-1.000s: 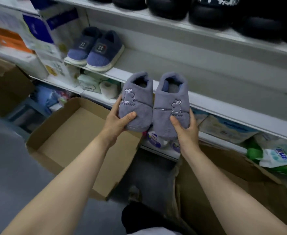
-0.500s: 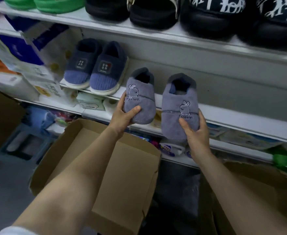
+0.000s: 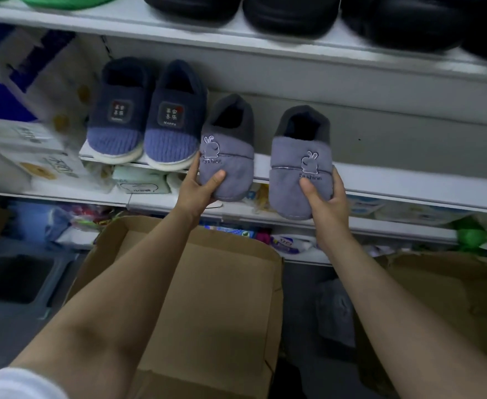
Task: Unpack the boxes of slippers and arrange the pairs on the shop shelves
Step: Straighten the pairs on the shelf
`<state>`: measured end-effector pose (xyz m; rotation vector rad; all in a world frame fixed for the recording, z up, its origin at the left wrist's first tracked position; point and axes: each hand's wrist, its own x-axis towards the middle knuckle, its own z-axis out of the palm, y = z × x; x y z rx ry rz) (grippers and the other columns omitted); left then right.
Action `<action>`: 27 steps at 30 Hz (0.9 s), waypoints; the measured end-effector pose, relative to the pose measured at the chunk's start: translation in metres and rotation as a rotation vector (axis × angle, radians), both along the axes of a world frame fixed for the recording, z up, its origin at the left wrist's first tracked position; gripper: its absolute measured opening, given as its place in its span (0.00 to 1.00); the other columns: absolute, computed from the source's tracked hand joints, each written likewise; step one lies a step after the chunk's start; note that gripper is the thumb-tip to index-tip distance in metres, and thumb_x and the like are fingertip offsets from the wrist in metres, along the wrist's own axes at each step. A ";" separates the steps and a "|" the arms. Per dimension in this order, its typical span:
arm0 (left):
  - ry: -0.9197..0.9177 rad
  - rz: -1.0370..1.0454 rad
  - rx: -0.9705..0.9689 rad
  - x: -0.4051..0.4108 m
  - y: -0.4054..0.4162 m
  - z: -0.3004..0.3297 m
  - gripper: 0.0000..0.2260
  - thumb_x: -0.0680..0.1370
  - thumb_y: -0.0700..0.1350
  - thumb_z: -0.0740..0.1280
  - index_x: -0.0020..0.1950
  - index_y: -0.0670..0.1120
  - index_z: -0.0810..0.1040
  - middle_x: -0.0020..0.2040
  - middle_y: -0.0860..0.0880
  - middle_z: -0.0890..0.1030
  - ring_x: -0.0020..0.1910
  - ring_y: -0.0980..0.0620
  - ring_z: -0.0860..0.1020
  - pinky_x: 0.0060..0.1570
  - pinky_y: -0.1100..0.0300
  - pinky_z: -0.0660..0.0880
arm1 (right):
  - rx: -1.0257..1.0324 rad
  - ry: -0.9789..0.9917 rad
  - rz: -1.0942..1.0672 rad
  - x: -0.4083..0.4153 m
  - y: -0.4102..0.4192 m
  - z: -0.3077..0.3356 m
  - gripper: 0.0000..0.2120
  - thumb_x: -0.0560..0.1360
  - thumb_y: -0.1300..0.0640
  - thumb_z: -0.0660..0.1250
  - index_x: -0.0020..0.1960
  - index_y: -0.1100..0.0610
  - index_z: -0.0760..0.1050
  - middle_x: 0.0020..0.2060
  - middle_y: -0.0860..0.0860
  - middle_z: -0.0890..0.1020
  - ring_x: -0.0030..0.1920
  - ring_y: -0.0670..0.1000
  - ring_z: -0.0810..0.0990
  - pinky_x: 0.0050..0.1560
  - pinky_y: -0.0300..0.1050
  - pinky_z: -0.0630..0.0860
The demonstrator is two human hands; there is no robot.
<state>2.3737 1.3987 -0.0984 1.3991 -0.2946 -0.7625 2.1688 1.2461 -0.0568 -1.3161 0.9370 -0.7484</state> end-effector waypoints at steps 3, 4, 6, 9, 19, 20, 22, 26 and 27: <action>-0.028 -0.013 0.015 -0.003 0.004 0.001 0.33 0.75 0.45 0.75 0.78 0.54 0.65 0.68 0.51 0.78 0.66 0.50 0.78 0.65 0.42 0.75 | 0.016 0.015 0.007 0.017 -0.015 -0.003 0.30 0.74 0.54 0.77 0.73 0.51 0.71 0.62 0.48 0.83 0.60 0.46 0.82 0.61 0.46 0.80; -0.052 -0.006 0.027 -0.005 0.005 0.001 0.34 0.74 0.48 0.76 0.77 0.54 0.65 0.68 0.51 0.78 0.66 0.50 0.78 0.65 0.43 0.75 | 0.012 0.040 0.014 0.023 -0.020 -0.004 0.31 0.73 0.53 0.77 0.73 0.51 0.71 0.62 0.48 0.83 0.60 0.47 0.82 0.60 0.46 0.80; -0.136 0.015 0.082 -0.010 0.007 0.002 0.38 0.71 0.53 0.77 0.78 0.55 0.65 0.69 0.53 0.78 0.66 0.53 0.77 0.66 0.45 0.75 | -0.005 0.088 0.026 0.033 -0.029 -0.008 0.31 0.73 0.53 0.77 0.73 0.52 0.71 0.60 0.49 0.83 0.57 0.44 0.83 0.56 0.41 0.81; -0.303 0.048 0.199 -0.018 0.008 0.003 0.45 0.67 0.61 0.78 0.79 0.56 0.60 0.72 0.52 0.73 0.69 0.54 0.73 0.69 0.49 0.72 | -0.082 0.176 0.014 0.042 -0.041 -0.013 0.31 0.72 0.50 0.78 0.72 0.52 0.72 0.59 0.48 0.83 0.54 0.43 0.83 0.54 0.39 0.80; -0.657 0.083 0.419 -0.049 -0.009 0.000 0.59 0.64 0.47 0.83 0.82 0.49 0.47 0.79 0.41 0.54 0.78 0.45 0.56 0.76 0.51 0.58 | -0.388 0.512 0.192 0.011 -0.016 -0.027 0.55 0.66 0.41 0.80 0.82 0.51 0.52 0.79 0.55 0.57 0.78 0.53 0.57 0.74 0.44 0.58; -0.667 0.085 0.430 -0.048 -0.012 -0.002 0.59 0.64 0.48 0.83 0.82 0.50 0.46 0.79 0.41 0.53 0.78 0.44 0.56 0.76 0.50 0.58 | -0.430 0.526 0.194 0.010 -0.012 -0.030 0.57 0.64 0.42 0.82 0.82 0.51 0.52 0.79 0.55 0.56 0.78 0.54 0.56 0.73 0.44 0.58; -0.692 0.087 0.448 -0.044 -0.019 -0.003 0.59 0.64 0.49 0.83 0.82 0.51 0.46 0.79 0.41 0.54 0.78 0.43 0.56 0.76 0.49 0.58 | -0.510 0.545 0.175 0.013 -0.013 -0.035 0.59 0.61 0.42 0.83 0.81 0.53 0.53 0.79 0.57 0.57 0.78 0.57 0.58 0.75 0.50 0.62; -0.700 0.092 0.460 -0.030 -0.038 -0.003 0.58 0.64 0.49 0.83 0.82 0.49 0.47 0.79 0.40 0.55 0.78 0.42 0.56 0.77 0.48 0.57 | -0.575 0.591 0.168 0.031 -0.027 -0.036 0.57 0.61 0.42 0.83 0.80 0.55 0.56 0.77 0.60 0.60 0.76 0.61 0.62 0.72 0.56 0.67; -0.704 0.090 0.466 -0.026 -0.043 -0.003 0.58 0.64 0.49 0.83 0.82 0.49 0.47 0.79 0.39 0.55 0.78 0.42 0.56 0.77 0.47 0.57 | -0.578 0.603 0.169 0.036 -0.031 -0.035 0.57 0.61 0.42 0.83 0.80 0.55 0.56 0.77 0.60 0.60 0.76 0.61 0.62 0.71 0.56 0.68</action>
